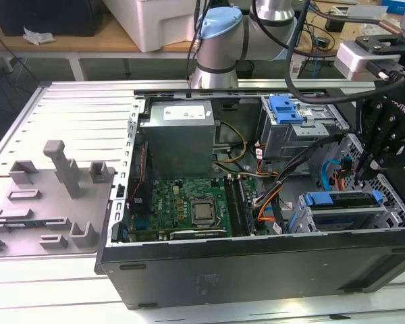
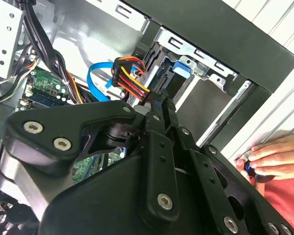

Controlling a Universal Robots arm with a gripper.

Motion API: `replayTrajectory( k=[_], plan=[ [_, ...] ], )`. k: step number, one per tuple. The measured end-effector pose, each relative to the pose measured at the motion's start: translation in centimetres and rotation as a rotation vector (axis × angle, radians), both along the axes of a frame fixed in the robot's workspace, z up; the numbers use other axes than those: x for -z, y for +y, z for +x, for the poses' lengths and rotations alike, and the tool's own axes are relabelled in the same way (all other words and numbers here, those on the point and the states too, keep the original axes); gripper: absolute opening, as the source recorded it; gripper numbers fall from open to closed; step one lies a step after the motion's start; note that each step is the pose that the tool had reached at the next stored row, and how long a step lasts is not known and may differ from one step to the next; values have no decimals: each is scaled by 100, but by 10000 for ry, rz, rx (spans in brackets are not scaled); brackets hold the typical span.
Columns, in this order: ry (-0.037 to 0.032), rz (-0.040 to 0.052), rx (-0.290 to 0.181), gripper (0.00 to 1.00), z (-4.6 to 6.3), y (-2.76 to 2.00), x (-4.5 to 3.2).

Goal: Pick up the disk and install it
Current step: 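Insert the first disk wire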

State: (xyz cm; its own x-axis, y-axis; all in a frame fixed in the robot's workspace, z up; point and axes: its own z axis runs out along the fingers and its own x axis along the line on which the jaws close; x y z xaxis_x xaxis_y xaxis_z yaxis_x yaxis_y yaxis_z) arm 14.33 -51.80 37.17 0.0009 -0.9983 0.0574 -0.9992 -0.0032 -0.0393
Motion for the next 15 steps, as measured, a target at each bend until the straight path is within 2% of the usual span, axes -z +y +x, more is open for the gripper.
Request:
replayTrajectory(
  k=[15],
  plan=[
    [-29, 0, -249, 17, 1, -26, 28]
  ],
)
